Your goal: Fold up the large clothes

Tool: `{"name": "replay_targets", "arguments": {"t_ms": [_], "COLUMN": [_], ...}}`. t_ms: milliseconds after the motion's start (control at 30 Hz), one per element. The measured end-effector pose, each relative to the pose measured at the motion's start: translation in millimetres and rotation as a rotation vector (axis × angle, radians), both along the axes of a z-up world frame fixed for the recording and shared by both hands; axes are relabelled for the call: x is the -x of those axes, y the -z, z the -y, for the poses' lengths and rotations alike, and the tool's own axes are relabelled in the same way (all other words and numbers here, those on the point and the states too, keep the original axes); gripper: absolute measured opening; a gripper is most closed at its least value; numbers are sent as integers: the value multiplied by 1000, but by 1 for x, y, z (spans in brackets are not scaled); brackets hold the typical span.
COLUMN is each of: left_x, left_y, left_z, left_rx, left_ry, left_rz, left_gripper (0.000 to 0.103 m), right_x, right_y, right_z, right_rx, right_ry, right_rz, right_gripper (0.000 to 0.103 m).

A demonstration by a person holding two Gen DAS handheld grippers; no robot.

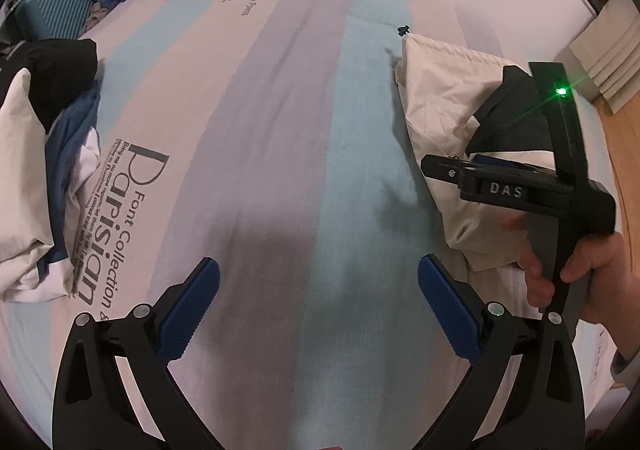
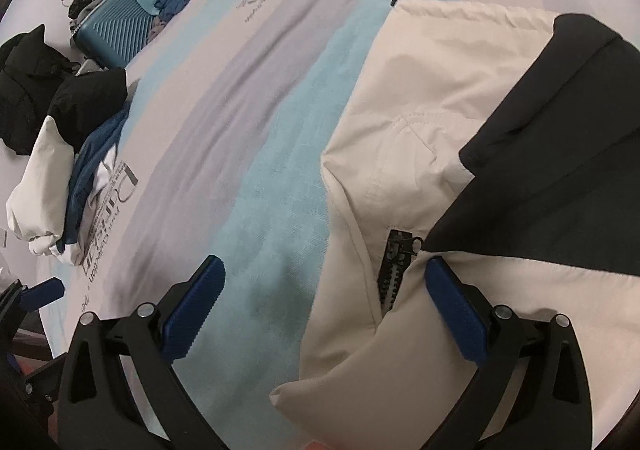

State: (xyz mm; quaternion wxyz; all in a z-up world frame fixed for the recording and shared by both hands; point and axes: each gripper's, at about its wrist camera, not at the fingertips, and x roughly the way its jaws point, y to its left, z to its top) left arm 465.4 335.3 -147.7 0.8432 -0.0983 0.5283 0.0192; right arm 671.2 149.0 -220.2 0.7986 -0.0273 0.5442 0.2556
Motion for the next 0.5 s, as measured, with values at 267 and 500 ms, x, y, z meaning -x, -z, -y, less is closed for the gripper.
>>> {"name": "replay_targets", "arguments": {"t_ms": [267,500], "left_x": [1,-2], "left_y": [-5,-9], "left_z": [-7,-1], "left_rx": [-1,-3], "left_ry": [-8,1], "left_rz": [2,9], "left_gripper": [97,97], "right_x": [4,12], "right_y": [-10,-43], "right_z": [-11,6], "right_rx": [-45,-57], "right_ry": [-48,-49], "right_rz": [-30,14], "right_gripper": [97,96]}}
